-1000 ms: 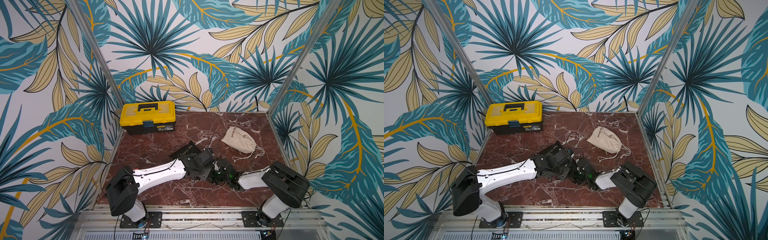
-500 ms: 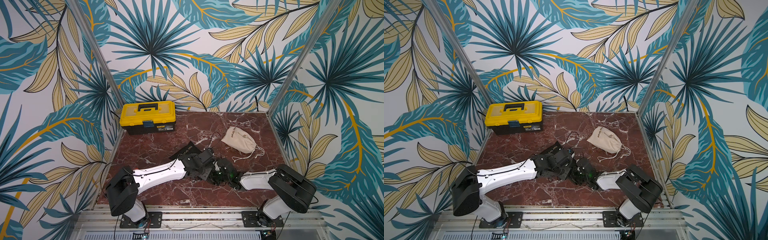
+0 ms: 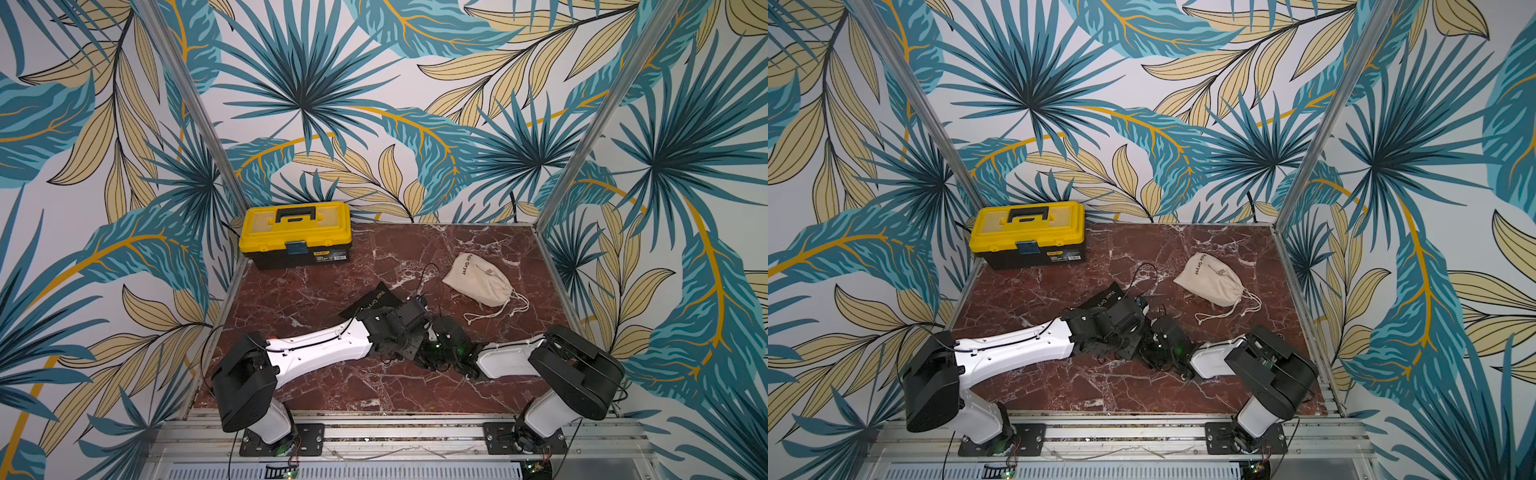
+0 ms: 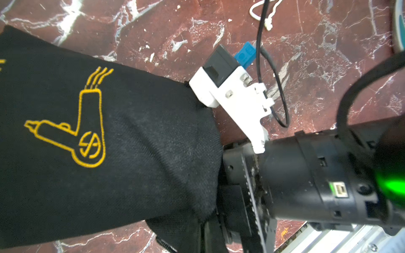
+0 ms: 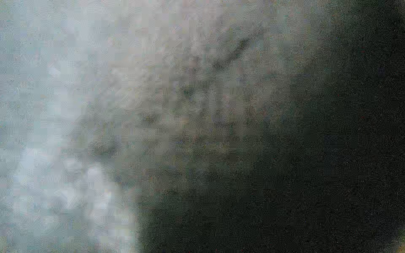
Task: Pack away hair dryers
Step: Adjust the hair dryer in the drawstring bag.
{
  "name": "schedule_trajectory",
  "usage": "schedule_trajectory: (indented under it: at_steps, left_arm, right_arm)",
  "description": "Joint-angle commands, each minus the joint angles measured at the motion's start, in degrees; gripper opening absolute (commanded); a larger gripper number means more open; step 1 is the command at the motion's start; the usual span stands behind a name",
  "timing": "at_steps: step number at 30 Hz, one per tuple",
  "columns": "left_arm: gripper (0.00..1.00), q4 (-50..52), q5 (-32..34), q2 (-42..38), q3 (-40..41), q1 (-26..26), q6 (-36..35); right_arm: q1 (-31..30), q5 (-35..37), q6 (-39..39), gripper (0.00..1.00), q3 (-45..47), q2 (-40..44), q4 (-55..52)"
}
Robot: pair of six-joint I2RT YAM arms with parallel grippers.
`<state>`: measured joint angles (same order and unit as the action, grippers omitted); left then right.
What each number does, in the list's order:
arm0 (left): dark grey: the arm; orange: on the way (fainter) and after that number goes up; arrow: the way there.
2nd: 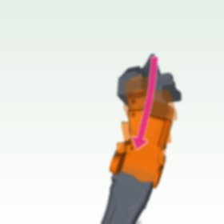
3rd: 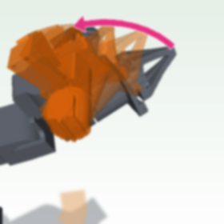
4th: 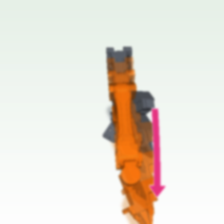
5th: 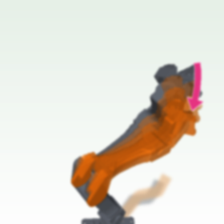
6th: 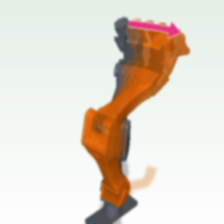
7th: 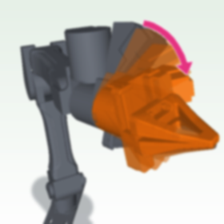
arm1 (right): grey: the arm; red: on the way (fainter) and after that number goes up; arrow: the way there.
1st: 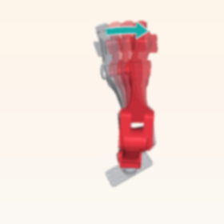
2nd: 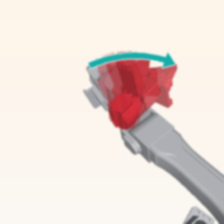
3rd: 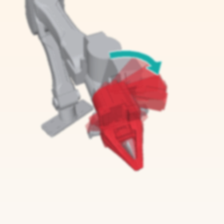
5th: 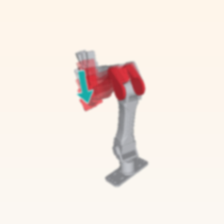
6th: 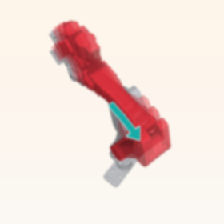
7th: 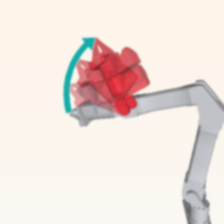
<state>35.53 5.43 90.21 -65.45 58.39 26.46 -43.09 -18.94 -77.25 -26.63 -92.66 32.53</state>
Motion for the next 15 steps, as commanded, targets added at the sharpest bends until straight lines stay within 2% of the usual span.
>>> schedule_trajectory:
  at_steps: [1,9,13,15]
  left_arm:
    - [0.00,-1.8,-1.0,-1.7,1.3,0.0,0.4]
    - [0.00,-2.0,-1.1,-1.8,1.2,0.0,0.4]
    - [0.00,-2.3,-1.5,-1.7,1.2,0.0,0.6]
    - [0.00,-2.3,-1.7,-1.6,1.5,0.0,0.8]
  right_arm:
    - [-0.4,0.4,-0.6,0.32,-1.0,-1.4,1.8]
    - [-0.9,0.5,-0.6,0.30,-2.0,-3.1,1.5]
    - [-0.9,1.6,-2.1,0.19,-1.3,-3.5,4.0]
    - [-0.9,1.6,-2.7,0.16,-1.7,-3.4,5.1]
